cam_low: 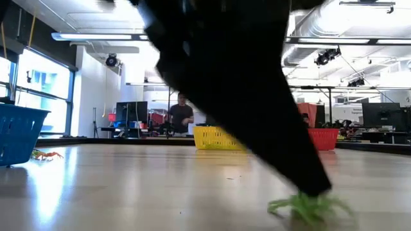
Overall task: Sort Halloween decoration
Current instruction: Put the green spider toy into the yellow bin
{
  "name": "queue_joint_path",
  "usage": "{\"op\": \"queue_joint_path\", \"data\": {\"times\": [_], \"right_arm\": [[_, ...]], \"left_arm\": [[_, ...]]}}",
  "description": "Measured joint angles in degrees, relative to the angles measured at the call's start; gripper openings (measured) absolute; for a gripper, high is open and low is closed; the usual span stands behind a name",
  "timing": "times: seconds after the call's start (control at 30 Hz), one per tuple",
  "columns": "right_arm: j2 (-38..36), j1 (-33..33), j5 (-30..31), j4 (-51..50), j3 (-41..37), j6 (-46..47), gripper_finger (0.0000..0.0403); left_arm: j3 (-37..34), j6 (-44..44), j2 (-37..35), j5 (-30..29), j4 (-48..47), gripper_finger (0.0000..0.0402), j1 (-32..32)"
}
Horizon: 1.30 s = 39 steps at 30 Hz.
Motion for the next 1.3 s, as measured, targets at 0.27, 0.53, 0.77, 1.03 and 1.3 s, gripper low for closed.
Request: {"op": "queue_joint_path", "data": {"times": [0.27,0.53,0.77,1.03,1.3], "right_arm": [[0.0,0.0,0.32,0.19,0.0,0.02,0.0149],[0.02,0.0,0.36,0.39,0.0,0.23,0.0149],[0.0,0.0,0.36,0.78,0.0,0.23,0.0149],[0.0,-0.11,0.38,0.78,0.0,0.25,0.0149],[0.0,-1.16,1.19,-5.57,0.02,2.66,0.0149]], "left_arm": [[0.13,0.46,-5.8,-1.53,0.93,0.0001,-0.16],[0.31,2.0,-10.91,-9.15,-3.0,0.0001,0.02],[0.34,0.74,-14.52,-14.45,-10.26,0.0,2.72],[0.35,8.68,-15.16,-14.53,-13.41,0.0,10.61],[0.35,17.85,-15.12,-13.87,-13.4,0.0,23.34]]}}
